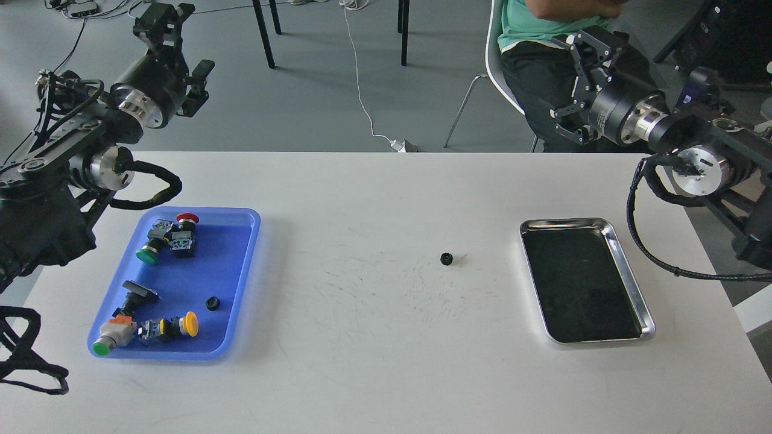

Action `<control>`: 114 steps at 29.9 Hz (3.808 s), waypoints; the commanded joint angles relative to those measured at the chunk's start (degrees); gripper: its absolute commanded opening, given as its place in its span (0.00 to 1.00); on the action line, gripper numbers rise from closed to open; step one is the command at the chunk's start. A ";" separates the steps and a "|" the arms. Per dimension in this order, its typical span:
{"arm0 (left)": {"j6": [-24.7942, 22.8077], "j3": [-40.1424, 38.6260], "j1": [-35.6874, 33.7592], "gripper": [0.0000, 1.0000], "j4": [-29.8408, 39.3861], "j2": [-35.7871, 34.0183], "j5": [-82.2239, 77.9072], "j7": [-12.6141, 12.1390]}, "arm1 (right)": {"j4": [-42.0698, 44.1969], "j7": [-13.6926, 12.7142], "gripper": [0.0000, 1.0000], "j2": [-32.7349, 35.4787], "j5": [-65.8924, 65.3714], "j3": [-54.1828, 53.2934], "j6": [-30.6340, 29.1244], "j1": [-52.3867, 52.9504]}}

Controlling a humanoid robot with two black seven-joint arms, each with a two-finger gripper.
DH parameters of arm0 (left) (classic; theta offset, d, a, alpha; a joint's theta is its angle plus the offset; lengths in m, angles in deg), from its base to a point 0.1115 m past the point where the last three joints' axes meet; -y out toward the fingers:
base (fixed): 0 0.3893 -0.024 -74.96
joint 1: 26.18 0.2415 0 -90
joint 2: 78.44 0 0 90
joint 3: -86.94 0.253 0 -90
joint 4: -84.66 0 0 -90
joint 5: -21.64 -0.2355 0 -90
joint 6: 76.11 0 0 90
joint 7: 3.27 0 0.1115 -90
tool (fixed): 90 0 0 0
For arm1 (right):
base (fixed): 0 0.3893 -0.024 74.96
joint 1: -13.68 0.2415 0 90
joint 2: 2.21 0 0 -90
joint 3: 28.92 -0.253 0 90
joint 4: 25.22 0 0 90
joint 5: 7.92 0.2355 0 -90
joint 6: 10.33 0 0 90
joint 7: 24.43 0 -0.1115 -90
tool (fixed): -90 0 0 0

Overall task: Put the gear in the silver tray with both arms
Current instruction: 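Withdraw the left arm and raise the right arm toward mid-table, then lower the right gripper onto the black part and grasp it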

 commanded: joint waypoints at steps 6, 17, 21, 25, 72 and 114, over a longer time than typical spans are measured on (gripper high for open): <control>-7.77 -3.15 4.40 0.98 -0.64 -2.92 5.30 -1.12 | -5.27 -5.08 0.99 -8.70 -19.25 31.07 0.20 20.38; -7.15 -3.15 5.36 0.98 -0.64 -3.09 5.21 0.20 | -1.05 -9.22 0.97 -24.36 -23.48 49.47 -0.59 24.00; -7.15 -3.15 5.72 0.98 -0.64 -3.53 5.21 0.20 | -1.05 -9.22 0.96 -24.80 -23.13 51.23 -3.65 24.01; -7.15 -3.15 5.89 0.98 -0.73 -3.80 5.30 0.46 | -1.75 -9.31 0.96 -24.72 -22.86 53.24 -4.90 22.78; -7.68 -3.15 7.03 0.98 -0.64 -5.38 5.30 3.28 | 5.89 -9.22 0.79 -31.92 -22.60 58.09 -8.76 20.14; -7.33 -3.15 7.12 0.98 -0.64 -5.47 5.30 3.36 | 4.14 -8.78 0.02 -28.24 -22.86 57.21 -12.37 22.94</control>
